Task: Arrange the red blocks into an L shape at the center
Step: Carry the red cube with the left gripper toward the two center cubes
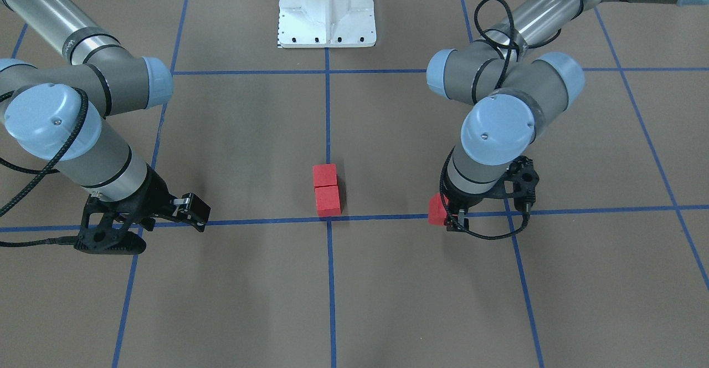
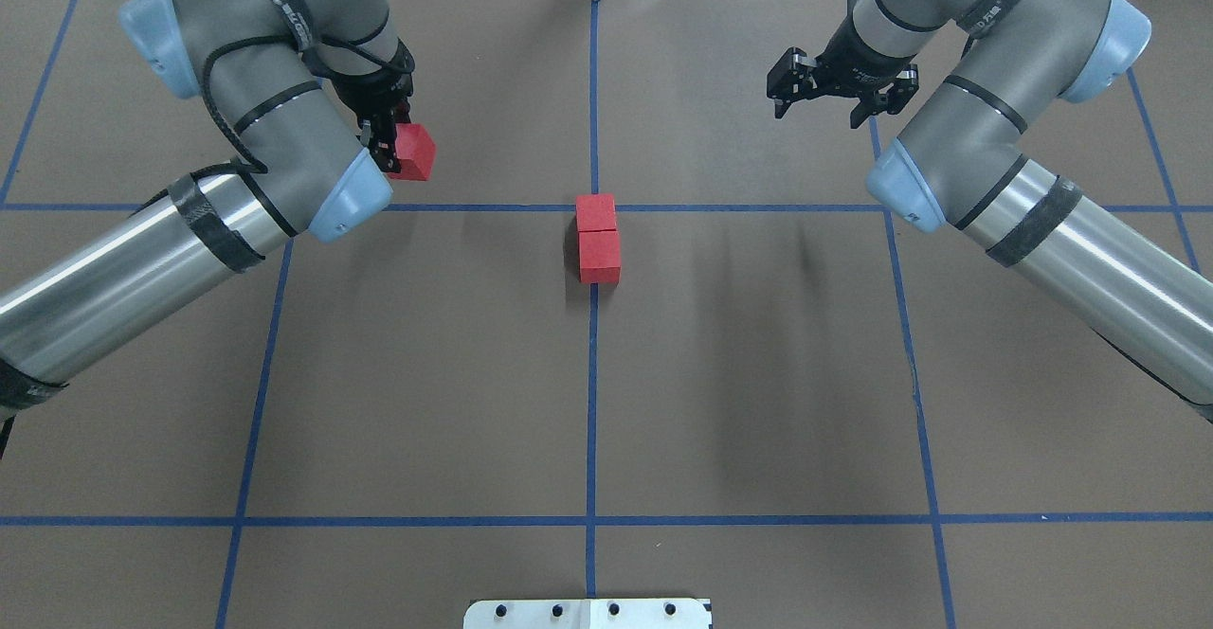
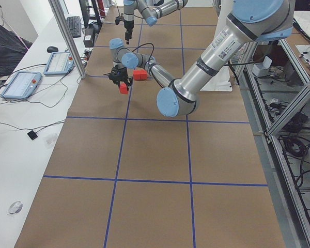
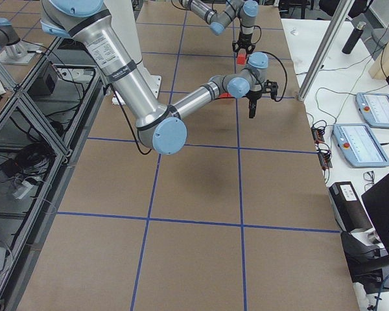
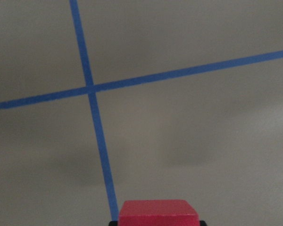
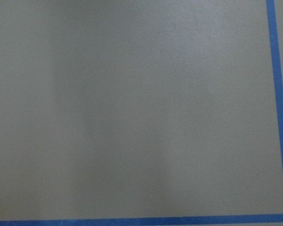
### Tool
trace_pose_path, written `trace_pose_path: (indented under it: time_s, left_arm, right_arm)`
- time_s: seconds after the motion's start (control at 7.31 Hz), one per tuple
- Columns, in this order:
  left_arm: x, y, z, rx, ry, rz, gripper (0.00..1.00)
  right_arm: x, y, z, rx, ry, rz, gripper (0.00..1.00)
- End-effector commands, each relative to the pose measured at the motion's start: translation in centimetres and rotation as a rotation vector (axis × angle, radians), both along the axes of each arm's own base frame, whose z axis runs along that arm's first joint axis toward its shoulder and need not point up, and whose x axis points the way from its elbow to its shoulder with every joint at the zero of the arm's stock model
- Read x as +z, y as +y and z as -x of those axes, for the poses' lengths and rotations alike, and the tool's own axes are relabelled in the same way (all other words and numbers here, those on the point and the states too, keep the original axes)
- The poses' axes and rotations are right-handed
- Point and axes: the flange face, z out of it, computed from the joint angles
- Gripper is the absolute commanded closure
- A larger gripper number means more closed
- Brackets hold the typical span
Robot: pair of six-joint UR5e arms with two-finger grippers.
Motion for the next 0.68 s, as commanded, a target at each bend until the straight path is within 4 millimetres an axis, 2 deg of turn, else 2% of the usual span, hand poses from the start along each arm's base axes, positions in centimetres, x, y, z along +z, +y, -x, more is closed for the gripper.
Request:
trace_pose_path:
  time_s: [0.0, 0.14, 0.41, 0.55]
  left_arm:
    - [-1.2, 2.8, -4.8, -0.014, -0.084, 0.021, 1.00]
    - [-3.1, 2.5, -6.3, -0.026, -0.139, 0.039, 1.00]
    - [-5.3, 1.3, -9.9, -0.072, -0.196, 0.078, 1.00]
    - [-5.8, 1.1, -10.2, -0.081, -0.201, 0.075, 1.00]
  right_arm:
    - [1.9, -0.4, -1.8, 0.011, 0.007, -0.003, 0.01]
    - [2.5, -0.2, -2.0, 0.013, 0.002, -0.011, 0.01]
    - [3.0, -0.2, -2.4, 0.015, 0.001, -0.008, 0.01]
    - [3.5, -0.4, -3.3, 0.022, 0.004, -0.008, 0.01]
